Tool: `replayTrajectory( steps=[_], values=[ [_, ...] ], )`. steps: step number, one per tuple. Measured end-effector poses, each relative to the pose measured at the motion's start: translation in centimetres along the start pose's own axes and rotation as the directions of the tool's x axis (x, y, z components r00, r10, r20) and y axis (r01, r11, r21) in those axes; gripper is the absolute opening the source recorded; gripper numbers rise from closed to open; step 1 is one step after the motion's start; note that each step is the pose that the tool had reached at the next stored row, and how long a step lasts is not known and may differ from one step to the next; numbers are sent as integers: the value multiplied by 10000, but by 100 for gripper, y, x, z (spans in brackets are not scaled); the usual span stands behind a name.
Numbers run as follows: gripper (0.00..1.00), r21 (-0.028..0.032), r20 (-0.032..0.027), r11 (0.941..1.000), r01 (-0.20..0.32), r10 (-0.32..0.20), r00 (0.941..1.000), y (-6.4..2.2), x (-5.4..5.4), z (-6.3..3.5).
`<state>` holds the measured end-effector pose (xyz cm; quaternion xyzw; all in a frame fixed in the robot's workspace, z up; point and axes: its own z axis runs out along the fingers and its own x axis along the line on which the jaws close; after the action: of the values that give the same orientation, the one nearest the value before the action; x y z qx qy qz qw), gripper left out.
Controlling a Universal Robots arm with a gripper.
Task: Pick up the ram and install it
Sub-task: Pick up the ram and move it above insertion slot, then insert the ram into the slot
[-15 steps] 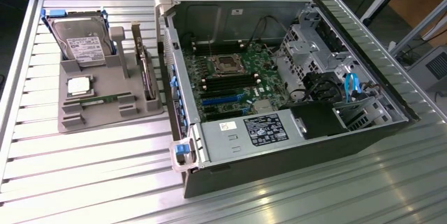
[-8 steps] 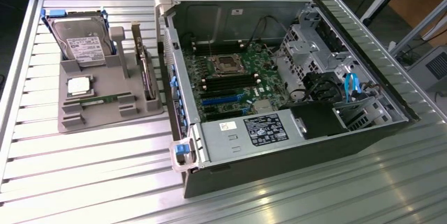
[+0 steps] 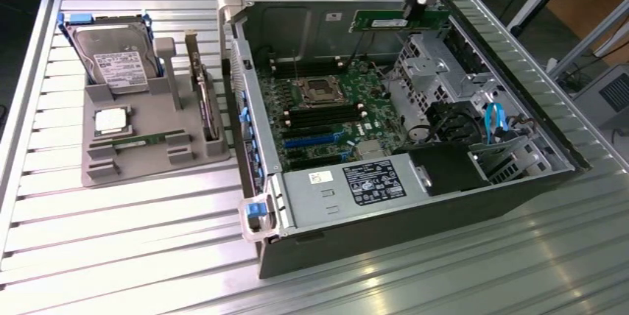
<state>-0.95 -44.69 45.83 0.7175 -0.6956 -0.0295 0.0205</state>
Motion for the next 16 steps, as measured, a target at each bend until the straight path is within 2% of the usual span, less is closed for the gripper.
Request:
replayTrajectory(
  steps=[2,5,7,8,14,16],
  values=[
    [12,8,36,9974,-716,716,9974,2,1,131],
    [12,7,39,9974,-720,720,9974,-2,2,156],
    [12,-40,32,9974,-719,719,9974,-190,-20,245],
    [12,-51,32,9974,-721,721,9974,-233,-49,298],
    [12,-51,31,9974,-720,721,9974,-235,-52,299],
    [12,-51,31,9974,-720,720,9974,-226,-52,376]
  ],
)
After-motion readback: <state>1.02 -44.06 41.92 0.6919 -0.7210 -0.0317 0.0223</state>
